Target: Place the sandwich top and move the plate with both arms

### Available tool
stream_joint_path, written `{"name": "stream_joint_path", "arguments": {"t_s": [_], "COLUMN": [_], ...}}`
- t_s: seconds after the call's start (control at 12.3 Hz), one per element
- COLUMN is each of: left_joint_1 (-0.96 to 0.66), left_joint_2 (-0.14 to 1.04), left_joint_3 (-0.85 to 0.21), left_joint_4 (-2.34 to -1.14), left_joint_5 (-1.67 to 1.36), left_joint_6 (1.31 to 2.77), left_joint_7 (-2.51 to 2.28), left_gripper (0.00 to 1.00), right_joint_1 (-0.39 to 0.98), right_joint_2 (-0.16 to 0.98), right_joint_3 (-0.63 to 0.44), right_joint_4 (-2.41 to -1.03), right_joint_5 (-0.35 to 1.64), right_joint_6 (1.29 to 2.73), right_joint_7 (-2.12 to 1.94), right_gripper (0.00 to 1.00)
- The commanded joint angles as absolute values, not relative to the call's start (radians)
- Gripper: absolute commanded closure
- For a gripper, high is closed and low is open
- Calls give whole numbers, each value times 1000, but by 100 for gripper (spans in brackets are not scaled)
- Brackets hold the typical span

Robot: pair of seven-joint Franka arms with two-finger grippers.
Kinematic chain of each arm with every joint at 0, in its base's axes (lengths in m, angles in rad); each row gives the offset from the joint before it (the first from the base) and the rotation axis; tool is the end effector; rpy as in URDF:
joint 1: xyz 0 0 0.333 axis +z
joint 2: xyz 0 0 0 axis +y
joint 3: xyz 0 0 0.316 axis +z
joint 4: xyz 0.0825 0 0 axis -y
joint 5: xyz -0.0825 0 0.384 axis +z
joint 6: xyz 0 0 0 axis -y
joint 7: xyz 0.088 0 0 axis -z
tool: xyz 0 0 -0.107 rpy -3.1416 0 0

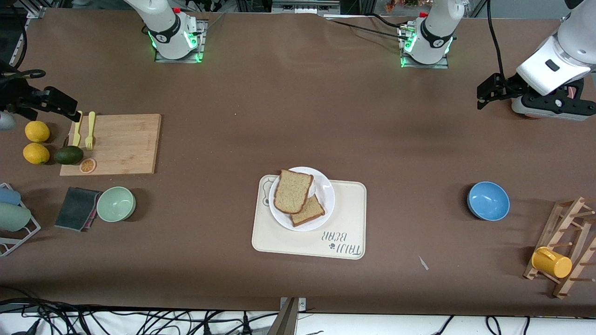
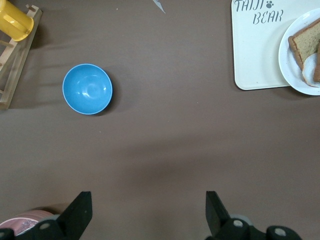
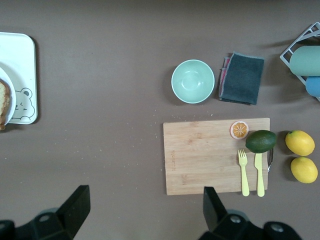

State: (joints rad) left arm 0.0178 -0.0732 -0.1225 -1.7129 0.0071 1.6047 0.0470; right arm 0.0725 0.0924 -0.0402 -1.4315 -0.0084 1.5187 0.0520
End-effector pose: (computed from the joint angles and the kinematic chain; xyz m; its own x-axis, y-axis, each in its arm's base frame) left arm 0.5292 -0.0571 0.5997 0.9879 -0.1506 -0.0363 -0.1512 -0.9884 -0.0143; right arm 0.5781 0.0190 0.6330 0.9998 -0.0200 -0.0045 -0.0199 -0.9997 0.0124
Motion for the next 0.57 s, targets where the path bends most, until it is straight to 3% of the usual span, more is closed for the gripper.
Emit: {"name": "stream_joint_path", "arguments": {"t_s": [0.0, 0.49], "left_joint_1": [18, 18], "left_joint_2": [-92, -77], "left_joint_3": [-118, -118], "left_joint_4": [-1735, -1718], "left_joint_5": [-8, -8], "left_joint_6": [1621, 1620], "left_joint_7": [41, 41], "left_gripper": [0, 0], "right_joint_1": [72, 72], "right_joint_2": [87, 87], "right_joint_3": [-40, -40], "right_joint_4": [-1424, -1424], "right_joint_5": [8, 8], "right_joint_6": [1503, 1503], "right_joint_7": [44, 43], "right_gripper": [0, 0]}}
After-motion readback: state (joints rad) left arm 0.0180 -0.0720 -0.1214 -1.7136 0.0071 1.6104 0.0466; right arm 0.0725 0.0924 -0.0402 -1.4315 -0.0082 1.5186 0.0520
